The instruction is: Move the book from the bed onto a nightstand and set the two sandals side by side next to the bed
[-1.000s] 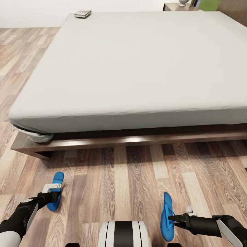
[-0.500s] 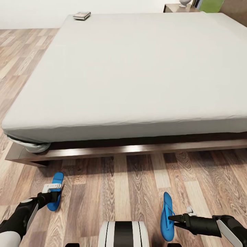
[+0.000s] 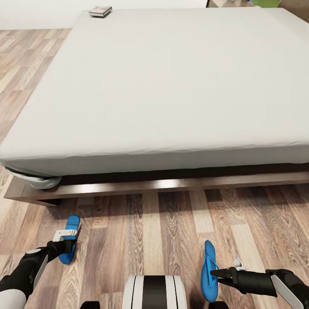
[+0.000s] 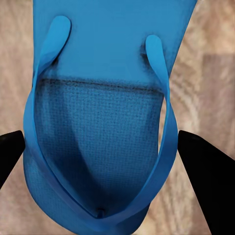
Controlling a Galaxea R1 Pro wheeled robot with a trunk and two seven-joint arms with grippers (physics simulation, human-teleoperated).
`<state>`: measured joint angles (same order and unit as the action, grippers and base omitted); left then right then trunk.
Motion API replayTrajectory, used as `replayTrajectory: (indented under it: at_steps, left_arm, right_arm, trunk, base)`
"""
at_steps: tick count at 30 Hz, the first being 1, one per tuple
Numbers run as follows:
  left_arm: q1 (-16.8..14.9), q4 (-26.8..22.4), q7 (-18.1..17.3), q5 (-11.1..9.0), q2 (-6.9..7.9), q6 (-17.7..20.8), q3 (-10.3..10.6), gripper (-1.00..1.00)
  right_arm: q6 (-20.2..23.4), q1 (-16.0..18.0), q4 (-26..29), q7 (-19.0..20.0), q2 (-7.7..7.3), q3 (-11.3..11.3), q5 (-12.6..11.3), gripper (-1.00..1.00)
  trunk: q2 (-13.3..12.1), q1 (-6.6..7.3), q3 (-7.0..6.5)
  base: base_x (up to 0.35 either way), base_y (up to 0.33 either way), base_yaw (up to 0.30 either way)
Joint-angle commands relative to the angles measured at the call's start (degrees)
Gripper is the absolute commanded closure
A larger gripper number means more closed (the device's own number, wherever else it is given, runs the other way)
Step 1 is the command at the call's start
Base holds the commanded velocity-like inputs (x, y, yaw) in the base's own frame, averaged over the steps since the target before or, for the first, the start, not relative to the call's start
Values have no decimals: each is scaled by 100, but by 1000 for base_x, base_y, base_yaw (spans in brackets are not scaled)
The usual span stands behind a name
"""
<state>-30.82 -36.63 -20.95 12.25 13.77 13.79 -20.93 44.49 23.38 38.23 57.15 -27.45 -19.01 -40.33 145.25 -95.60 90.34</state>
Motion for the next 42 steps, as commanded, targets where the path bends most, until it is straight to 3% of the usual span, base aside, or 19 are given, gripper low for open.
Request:
replayTrajectory:
  at_steps: [1, 8, 17, 20, 42]
  left_arm:
    - [-3, -10, -50, 50, -6, 27, -34, 100]
    - [-3, -10, -54, 51, -6, 28, -34, 100]
    - [-3, -10, -51, 54, -6, 27, -33, 100]
    - [-3, -10, -52, 56, -6, 27, -31, 100]
    - [-3, -10, -59, 58, -6, 21, -34, 100]
  right_arm:
    - [33, 7, 0, -2, -6, -24, -47, 100]
    - [33, 9, 0, -1, -6, -24, -47, 100]
    - [33, 6, 0, 0, -6, -24, -46, 100]
    - [33, 8, 0, -2, -6, -24, -46, 100]
    - [33, 7, 0, -2, -6, -24, -46, 100]
  trunk:
    - [2, 1, 3]
    - [11, -17, 158]
    - [11, -17, 158]
    - [15, -25, 225]
    - [15, -25, 225]
  base:
    - [0, 0, 0]
    - [0, 0, 0]
    - [0, 0, 0]
    - [0, 0, 0]
    - [0, 0, 0]
